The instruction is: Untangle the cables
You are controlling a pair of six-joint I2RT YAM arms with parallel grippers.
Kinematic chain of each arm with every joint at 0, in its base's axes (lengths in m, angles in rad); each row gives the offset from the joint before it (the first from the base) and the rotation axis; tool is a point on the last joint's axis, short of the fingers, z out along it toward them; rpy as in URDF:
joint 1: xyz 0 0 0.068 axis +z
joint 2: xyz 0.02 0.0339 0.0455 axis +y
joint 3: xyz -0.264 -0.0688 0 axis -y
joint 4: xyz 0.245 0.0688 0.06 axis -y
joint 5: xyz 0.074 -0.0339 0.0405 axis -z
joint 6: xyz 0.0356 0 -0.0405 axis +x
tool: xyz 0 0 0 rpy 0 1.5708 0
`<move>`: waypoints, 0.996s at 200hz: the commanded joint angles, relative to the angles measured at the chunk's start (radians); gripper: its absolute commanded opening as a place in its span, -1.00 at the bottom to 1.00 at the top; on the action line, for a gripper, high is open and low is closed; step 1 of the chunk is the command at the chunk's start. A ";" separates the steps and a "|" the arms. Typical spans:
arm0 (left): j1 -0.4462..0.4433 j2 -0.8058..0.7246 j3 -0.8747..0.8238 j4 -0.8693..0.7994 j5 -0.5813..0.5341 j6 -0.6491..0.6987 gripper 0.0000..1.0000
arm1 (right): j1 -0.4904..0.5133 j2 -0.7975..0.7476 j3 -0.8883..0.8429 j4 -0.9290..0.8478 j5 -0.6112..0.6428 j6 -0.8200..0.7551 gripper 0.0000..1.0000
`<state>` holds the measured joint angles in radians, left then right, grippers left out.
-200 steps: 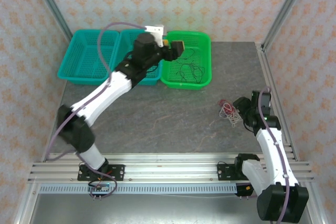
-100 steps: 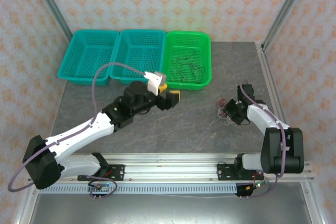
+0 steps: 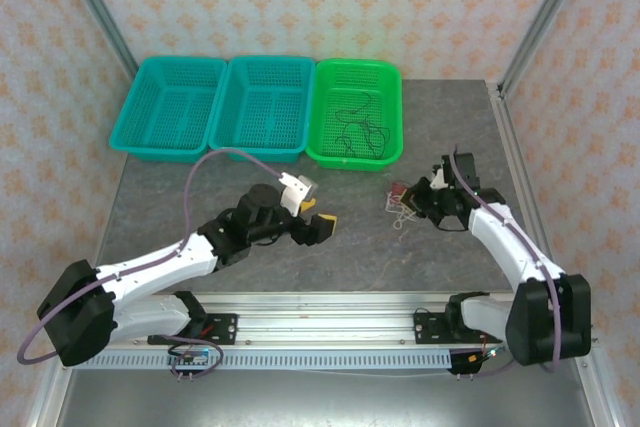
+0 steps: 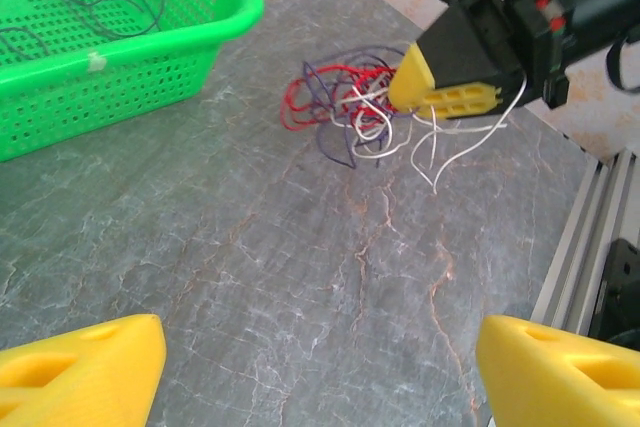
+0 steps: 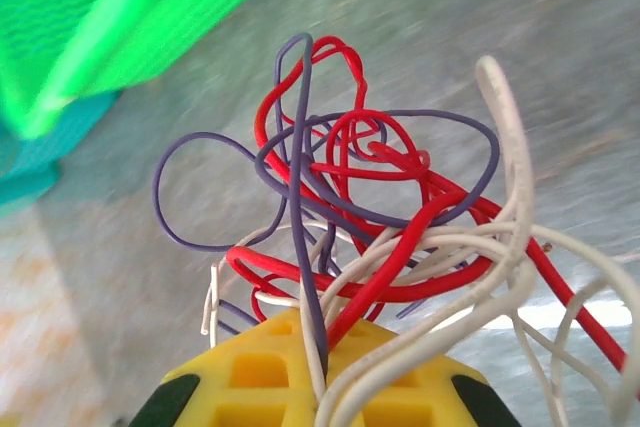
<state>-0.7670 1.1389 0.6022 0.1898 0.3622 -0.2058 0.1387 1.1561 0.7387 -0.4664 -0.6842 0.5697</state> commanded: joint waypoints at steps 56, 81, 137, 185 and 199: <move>-0.011 0.206 -0.033 0.282 0.150 -0.002 0.54 | 0.130 0.022 0.054 0.064 -0.133 0.109 -1.00; -0.011 0.336 -0.029 0.408 0.155 -0.042 0.44 | 0.133 0.063 0.059 0.081 -0.170 0.121 -1.00; -0.009 0.504 0.063 0.580 0.185 -0.156 0.37 | 0.139 0.051 0.045 0.073 -0.168 0.117 -1.00; -0.011 0.531 0.090 0.542 0.066 -0.157 -0.42 | 0.141 0.037 0.044 0.077 -0.185 0.120 -1.00; -0.011 0.523 0.086 0.542 0.043 -0.153 -0.55 | 0.143 0.036 0.043 0.074 -0.185 0.116 -1.00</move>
<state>-0.7727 1.6627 0.6693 0.7010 0.4767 -0.3584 0.2726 1.2198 0.7700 -0.4103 -0.8421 0.6804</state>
